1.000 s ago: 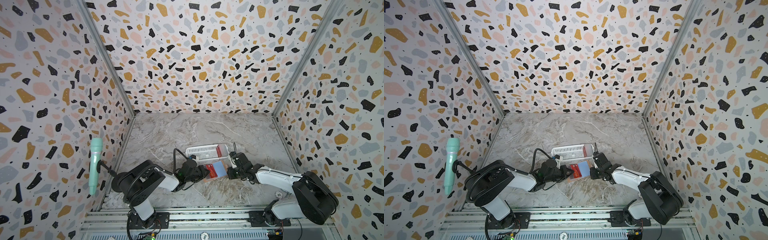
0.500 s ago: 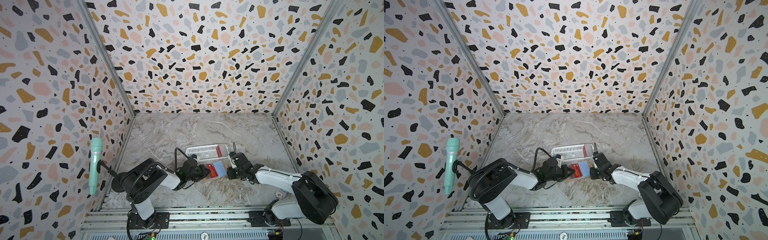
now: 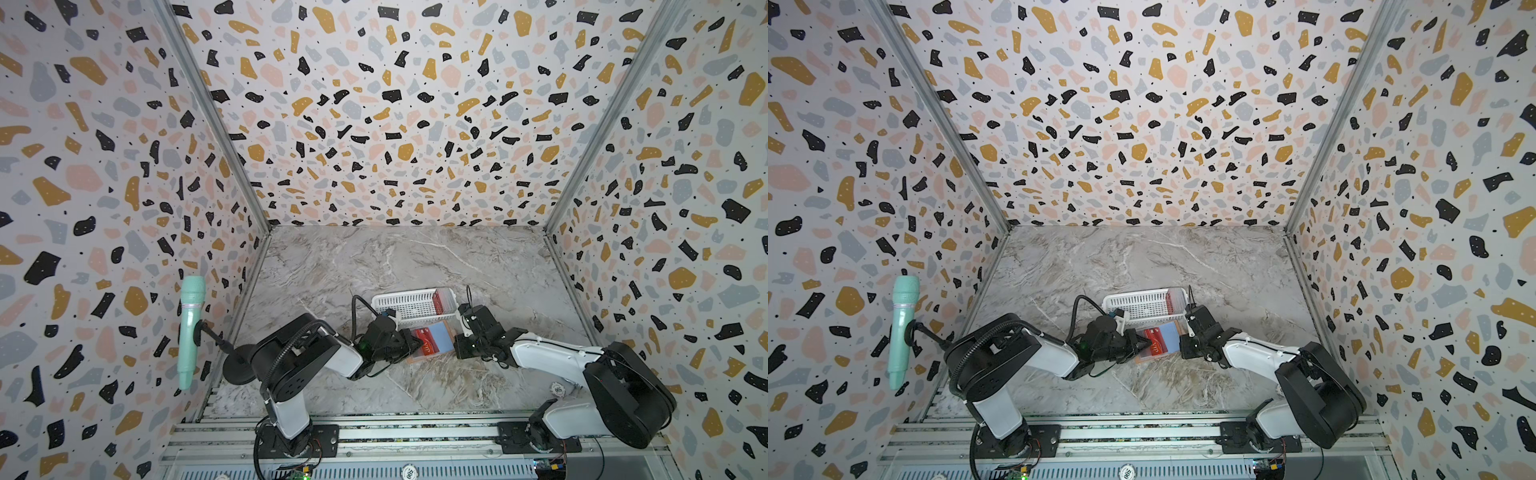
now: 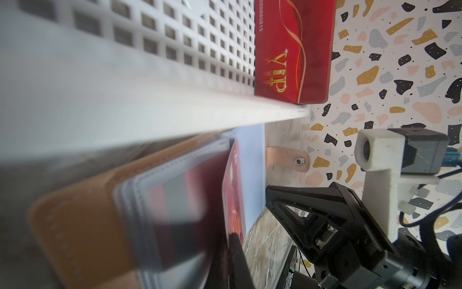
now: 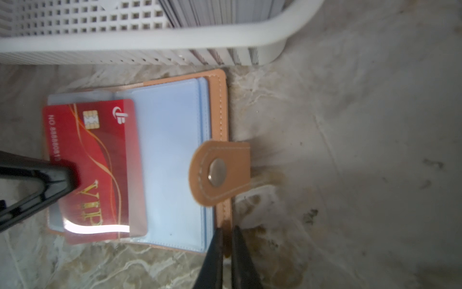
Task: Insert credit cards into a card holder
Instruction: Insert the credit card into the card slot.
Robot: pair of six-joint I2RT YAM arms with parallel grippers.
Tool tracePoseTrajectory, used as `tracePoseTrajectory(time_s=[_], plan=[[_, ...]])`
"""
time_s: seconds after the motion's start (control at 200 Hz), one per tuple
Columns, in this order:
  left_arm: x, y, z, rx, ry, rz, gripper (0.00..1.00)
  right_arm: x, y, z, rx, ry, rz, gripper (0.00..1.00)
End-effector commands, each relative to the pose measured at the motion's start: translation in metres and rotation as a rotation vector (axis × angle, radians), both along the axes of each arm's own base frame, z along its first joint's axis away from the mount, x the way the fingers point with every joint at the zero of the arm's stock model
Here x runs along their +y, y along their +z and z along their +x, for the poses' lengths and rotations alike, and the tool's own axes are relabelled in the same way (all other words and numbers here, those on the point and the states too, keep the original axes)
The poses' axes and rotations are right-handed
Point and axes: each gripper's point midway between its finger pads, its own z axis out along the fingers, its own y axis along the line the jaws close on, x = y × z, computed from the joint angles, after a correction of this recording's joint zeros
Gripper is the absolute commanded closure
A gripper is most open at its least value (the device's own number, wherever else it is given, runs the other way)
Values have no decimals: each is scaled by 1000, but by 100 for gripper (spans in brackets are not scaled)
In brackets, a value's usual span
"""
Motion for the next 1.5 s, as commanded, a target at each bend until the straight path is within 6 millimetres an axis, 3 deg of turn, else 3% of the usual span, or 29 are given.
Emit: tracePoseTrajectory(time_s=[0.0,0.205,0.461,0.596,1.086,1.492], plan=[[-3,-8,-2,29,-18,14,100,0,-8,-4,23,8,-24,89],[-6,-12,1,31,-32,51,100,4,-7,-4,20,16,-22,90],[3,-24,3,40,-54,191,81,5,-9,-5,23,23,-27,90],[5,-24,6,25,-64,243,76,8,-9,-6,22,33,-23,90],[-5,-18,16,-4,-120,311,72,16,-5,-7,11,54,-14,90],[25,-31,13,14,-106,501,65,16,-5,-7,10,49,-16,90]])
